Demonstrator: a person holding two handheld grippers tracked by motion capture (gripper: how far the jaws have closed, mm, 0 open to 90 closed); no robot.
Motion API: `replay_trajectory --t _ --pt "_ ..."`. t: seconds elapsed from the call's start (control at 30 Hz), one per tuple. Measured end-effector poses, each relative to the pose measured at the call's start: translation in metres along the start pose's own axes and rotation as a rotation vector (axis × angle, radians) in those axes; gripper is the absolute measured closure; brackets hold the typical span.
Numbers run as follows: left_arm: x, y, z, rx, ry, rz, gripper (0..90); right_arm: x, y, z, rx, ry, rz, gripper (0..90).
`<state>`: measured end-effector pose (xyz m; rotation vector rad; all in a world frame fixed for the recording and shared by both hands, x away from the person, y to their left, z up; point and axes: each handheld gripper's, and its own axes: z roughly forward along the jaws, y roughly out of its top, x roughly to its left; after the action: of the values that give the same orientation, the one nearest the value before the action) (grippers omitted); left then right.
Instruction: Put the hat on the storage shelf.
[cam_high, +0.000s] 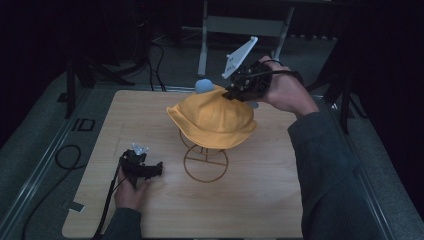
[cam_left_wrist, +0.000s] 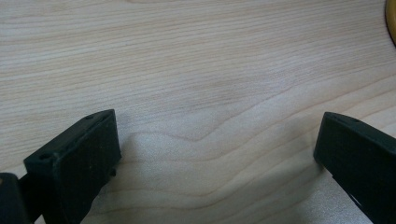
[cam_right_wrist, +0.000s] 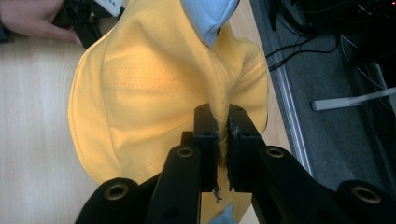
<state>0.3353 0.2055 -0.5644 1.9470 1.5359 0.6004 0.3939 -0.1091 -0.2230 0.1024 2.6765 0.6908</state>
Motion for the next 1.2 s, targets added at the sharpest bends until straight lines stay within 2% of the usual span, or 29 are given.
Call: replay_trajectory --t 0.23,0.37,0.43,0.47,0.57,0.63,0.73,0.8,0.9,1.03,1.1,1.2 --pt "0.0 0.0 0.0 0.0 0.0 0.0 0.4 0.002 0.012 0.026 0.033 0.013 0.007 82.8" --pt "0.0 0.0 0.0 -0.002 0.0 -0.002 0.4 0.007 0.017 0.038 0.054 0.042 -0.008 80.9" --pt "0.0 0.0 0.0 -0.002 0.0 -0.002 0.4 0.009 0.019 0.043 0.061 0.049 -0.013 78.7" --pt "0.0 0.0 0.0 -0.002 0.0 -0.002 0.4 0.011 0.021 0.046 0.072 0.062 -0.005 77.3" --pt "0.0 0.0 0.0 -0.002 0.0 -0.001 0.4 0.014 0.022 0.055 0.107 0.103 -0.023 72.9" --pt "0.0 0.0 0.0 -0.002 0.0 -0.002 0.4 0.017 0.023 0.059 0.119 0.099 -0.029 68.3" --pt "0.0 0.0 0.0 -0.002 0.0 -0.001 0.4 0.016 0.023 0.06 0.119 0.065 -0.023 60.2" --pt "0.0 0.0 0.0 -0.003 0.0 -0.002 0.4 0.014 0.022 0.06 0.123 0.047 -0.011 58.3" --pt "0.0 0.0 0.0 -0.003 0.0 -0.002 0.4 0.013 0.021 0.057 0.129 0.053 0.005 49.8" --pt "0.0 0.0 0.0 -0.002 0.0 -0.002 0.4 0.009 0.017 0.049 0.125 0.073 0.068 38.4" --pt "0.0 0.0 0.0 -0.003 0.0 -0.002 0.4 0.009 0.016 0.042 0.109 0.037 0.065 31.0" --pt "0.0 0.0 0.0 -0.001 0.0 -0.001 0.4 0.008 0.014 0.034 0.081 0.023 0.08 28.8"
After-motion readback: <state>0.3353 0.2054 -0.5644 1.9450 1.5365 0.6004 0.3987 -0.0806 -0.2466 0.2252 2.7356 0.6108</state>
